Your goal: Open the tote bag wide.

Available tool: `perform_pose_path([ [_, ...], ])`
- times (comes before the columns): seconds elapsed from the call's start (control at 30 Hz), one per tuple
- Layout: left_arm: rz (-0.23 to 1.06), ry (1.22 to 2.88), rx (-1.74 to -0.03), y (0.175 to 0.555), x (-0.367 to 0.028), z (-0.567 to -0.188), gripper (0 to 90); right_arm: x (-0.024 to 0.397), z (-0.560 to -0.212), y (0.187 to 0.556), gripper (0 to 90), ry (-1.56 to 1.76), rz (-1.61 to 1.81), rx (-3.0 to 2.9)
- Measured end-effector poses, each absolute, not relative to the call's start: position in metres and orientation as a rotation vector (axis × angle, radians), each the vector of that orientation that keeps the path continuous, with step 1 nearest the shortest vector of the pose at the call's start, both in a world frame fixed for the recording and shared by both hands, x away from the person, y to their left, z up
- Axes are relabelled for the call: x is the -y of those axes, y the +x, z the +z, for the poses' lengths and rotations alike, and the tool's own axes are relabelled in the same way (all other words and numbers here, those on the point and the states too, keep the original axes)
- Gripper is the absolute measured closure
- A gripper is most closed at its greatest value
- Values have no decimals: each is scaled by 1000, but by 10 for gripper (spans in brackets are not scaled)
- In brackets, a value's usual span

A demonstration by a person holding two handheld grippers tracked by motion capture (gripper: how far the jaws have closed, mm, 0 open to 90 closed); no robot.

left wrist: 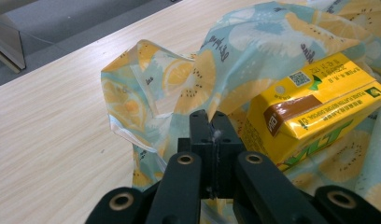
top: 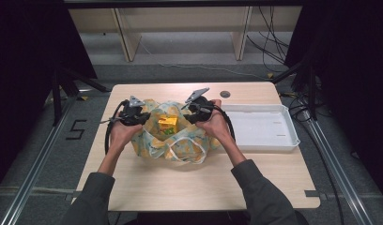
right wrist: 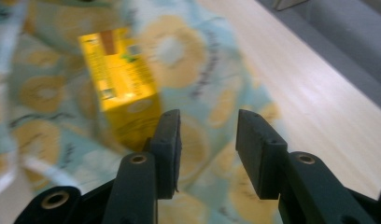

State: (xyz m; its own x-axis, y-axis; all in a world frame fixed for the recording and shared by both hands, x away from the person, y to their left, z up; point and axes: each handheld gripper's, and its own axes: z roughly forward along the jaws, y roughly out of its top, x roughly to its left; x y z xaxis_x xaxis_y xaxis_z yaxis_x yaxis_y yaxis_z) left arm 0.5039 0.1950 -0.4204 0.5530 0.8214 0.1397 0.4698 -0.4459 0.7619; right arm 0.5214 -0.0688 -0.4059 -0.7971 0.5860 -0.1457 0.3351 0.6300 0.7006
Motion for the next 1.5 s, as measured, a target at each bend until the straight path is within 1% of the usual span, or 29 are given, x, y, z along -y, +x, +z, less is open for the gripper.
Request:
perform_pose_path([
  [0.1,654,2102,-1042,508,-194,-421,893,61,-416,519,567,711,910,-2533],
  [0.13,659,2105,-1042,509,-194,-422,893,59,-421,520,568,707,876,-2536],
  [0.17,658,2112,-1039,510,-193,-424,892,57,-424,521,587,714,864,-2541],
  [0.27,651,2108,-1058,513,-194,-426,890,51,-436,530,811,658,840,-2570],
  [0.3,648,2104,-1063,513,-195,-427,890,51,-439,533,860,668,850,-2549],
  [0.37,649,2109,-1076,515,-196,-429,891,49,-442,540,900,707,855,-2515],
  [0.6,658,2129,-1092,516,-192,-441,891,49,-446,551,900,761,804,-2503],
  [0.63,668,2133,-1094,517,-193,-443,891,47,-449,551,900,788,839,-2471],
  [0.8,645,2174,-1093,515,-191,-453,892,50,-452,553,900,748,794,-2559],
  [0.87,639,2184,-1099,514,-193,-460,892,51,-454,551,886,762,776,-2567],
  [1.0,605,2184,-1132,510,-196,-475,890,54,-459,546,829,764,755,-2595],
  [1.1,587,2192,-1148,508,-198,-482,886,55,-464,541,781,825,754,-2622],
  [1.13,588,2186,-1150,508,-198,-484,884,56,-465,540,772,790,746,-2621],
  [1.23,586,2173,-1147,507,-199,-487,870,58,-465,536,692,798,769,-2613],
  [1.27,571,2189,-1147,506,-199,-486,856,60,-464,534,655,812,792,-2614],
  [1.3,569,2174,-1152,504,-199,-486,848,61,-461,531,633,816,812,-2603],
  [1.33,569,2197,-1134,504,-200,-483,836,63,-456,528,616,803,842,-2598],
  [1.43,561,2176,-1131,501,-202,-477,763,72,-437,517,537,821,957,-2557],
  [1.47,564,2165,-1132,499,-203,-474,737,77,-429,513,518,828,979,-2544],
  [1.5,556,2147,-1155,496,-203,-471,706,81,-422,511,519,816,1006,-2524],
])
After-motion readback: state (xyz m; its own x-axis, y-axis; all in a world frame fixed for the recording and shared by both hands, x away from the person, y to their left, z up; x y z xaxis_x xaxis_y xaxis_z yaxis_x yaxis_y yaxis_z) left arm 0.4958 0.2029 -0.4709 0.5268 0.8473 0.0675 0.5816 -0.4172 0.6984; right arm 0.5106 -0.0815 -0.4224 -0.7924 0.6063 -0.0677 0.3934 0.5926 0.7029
